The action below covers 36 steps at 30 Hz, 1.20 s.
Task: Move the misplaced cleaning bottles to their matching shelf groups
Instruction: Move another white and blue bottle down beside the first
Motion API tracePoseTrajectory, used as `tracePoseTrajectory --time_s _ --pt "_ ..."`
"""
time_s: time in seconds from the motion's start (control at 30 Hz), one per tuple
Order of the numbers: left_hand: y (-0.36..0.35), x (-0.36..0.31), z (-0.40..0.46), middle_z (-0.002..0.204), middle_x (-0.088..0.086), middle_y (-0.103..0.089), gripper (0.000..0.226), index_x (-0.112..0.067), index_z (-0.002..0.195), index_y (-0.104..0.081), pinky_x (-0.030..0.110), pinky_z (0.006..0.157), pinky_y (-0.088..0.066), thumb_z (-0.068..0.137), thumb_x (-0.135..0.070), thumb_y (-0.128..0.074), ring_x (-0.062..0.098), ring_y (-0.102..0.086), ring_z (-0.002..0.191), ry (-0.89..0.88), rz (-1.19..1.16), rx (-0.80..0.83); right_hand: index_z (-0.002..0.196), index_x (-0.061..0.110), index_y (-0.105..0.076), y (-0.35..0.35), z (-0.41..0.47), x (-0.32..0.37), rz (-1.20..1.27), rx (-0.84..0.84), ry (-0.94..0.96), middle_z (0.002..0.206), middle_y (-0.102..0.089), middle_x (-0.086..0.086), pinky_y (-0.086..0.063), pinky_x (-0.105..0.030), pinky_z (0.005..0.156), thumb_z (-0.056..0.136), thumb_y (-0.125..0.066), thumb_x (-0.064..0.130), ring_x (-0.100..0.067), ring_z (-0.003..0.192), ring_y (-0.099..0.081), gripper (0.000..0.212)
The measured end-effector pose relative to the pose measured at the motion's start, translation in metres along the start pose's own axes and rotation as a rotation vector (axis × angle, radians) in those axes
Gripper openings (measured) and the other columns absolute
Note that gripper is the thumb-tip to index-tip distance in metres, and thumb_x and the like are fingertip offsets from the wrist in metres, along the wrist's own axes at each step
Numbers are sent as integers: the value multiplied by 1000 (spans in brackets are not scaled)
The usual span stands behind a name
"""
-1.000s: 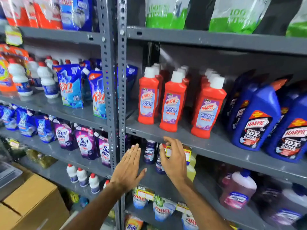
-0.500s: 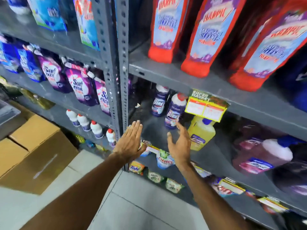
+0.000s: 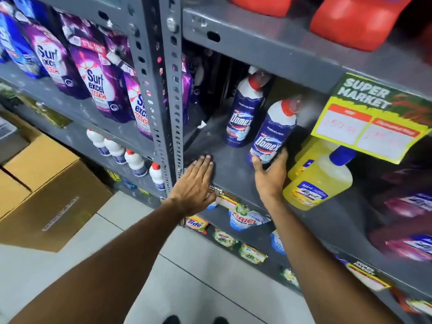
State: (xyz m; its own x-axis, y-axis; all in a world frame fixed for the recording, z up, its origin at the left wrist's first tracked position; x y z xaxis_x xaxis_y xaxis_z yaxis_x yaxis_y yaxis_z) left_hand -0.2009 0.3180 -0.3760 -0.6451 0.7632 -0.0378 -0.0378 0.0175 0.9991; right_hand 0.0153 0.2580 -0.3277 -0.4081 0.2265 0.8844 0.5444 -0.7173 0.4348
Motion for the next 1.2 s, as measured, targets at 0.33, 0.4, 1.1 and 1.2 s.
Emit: tracePoseTrajectory --time_s 0.33,0.4,1.1,1.2 --pt "-8 6 -2 170 26 -3 89 4 160 -4 49 129 -11 105 -63 -19 36 -6 159 6 61 -40 142 8 -51 -11 13 -18 57 96 20 135 -68 -10 -58 -41 101 92 -82 23 -19 121 -68 61" --pt "-9 7 -4 170 25 -3 89 4 161 -4 48 130 -10 105 -64 -17 36 -6 159 3 69 -35 142 10 -51 -17 7 -17 67 129 27 135 -69 -8 -58 -32 98 91 -82 26 -16 120 -69 61" --pt "-8 10 -13 171 22 -1 90 1 162 -4 42 128 3 105 -68 -20 32 1 159 88 31 -63 132 14 -59 -81 -14 3 195 273 22 126 -74 0 -61 -38 98 87 -87 24 -12 110 -74 54" --pt "-7 7 -13 171 22 -3 91 1 162 -6 42 127 5 105 -69 -21 32 -1 159 94 24 -72 132 14 -59 -81 -13 -1 193 285 14 126 -74 0 -61 -41 99 85 -88 22 -13 111 -74 56"
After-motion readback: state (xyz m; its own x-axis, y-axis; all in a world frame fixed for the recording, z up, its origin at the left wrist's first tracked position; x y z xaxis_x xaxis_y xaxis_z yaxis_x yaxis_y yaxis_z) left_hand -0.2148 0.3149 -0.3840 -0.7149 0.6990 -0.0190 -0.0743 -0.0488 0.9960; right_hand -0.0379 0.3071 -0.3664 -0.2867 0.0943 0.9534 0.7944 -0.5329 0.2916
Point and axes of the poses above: each hand's wrist, its own z-axis towards the middle knuckle, its own y-axis out of the back of the hand, x = y × z, the point moved 7 cm from there along z, towards the middle knuckle
